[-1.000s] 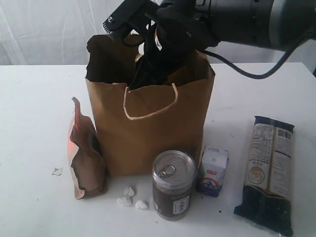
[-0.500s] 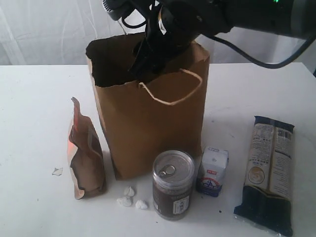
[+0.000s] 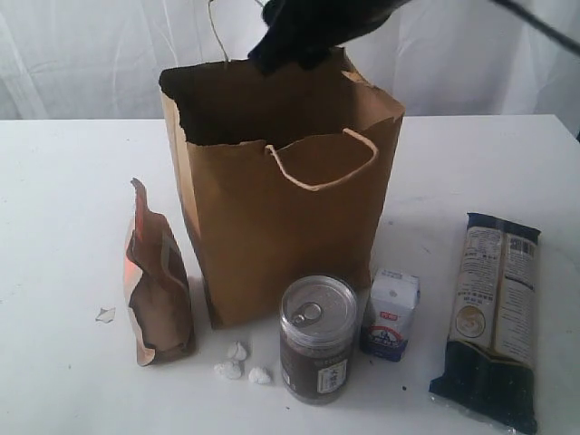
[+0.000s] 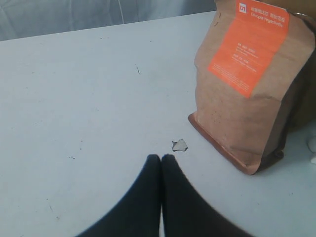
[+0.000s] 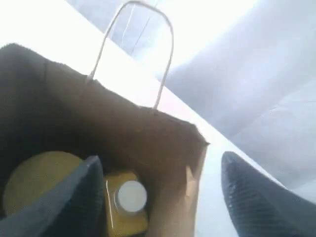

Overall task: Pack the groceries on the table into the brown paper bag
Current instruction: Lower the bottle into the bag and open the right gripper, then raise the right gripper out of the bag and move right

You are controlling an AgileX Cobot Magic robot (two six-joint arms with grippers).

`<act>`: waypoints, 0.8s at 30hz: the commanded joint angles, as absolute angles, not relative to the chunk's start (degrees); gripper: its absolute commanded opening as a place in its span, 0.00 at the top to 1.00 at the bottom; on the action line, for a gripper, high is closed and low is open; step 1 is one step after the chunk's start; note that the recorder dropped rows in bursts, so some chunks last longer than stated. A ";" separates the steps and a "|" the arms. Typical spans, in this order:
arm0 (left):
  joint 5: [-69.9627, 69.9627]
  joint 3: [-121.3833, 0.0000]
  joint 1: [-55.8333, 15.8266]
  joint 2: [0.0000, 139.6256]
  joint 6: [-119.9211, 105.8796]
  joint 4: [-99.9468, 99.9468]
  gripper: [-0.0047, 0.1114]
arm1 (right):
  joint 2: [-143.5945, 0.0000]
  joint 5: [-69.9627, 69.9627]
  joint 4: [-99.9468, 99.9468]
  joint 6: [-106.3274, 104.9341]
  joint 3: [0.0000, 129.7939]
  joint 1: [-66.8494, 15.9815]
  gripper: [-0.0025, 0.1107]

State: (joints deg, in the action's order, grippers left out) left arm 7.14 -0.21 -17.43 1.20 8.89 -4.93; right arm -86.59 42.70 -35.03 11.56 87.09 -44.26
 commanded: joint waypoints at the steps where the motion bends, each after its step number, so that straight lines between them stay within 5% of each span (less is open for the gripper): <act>1: 7.25 0.00 -17.25 0.68 9.04 -4.77 0.95 | -79.88 43.19 -35.56 12.87 87.27 -43.91 0.42; 14: 7.25 0.00 -17.25 0.68 9.04 -4.77 0.95 | -59.69 63.34 -36.14 12.17 85.94 -43.91 0.42; 24: 7.25 0.00 -17.25 0.68 9.04 -4.77 0.95 | -46.29 69.96 -17.53 6.18 66.49 -43.91 0.42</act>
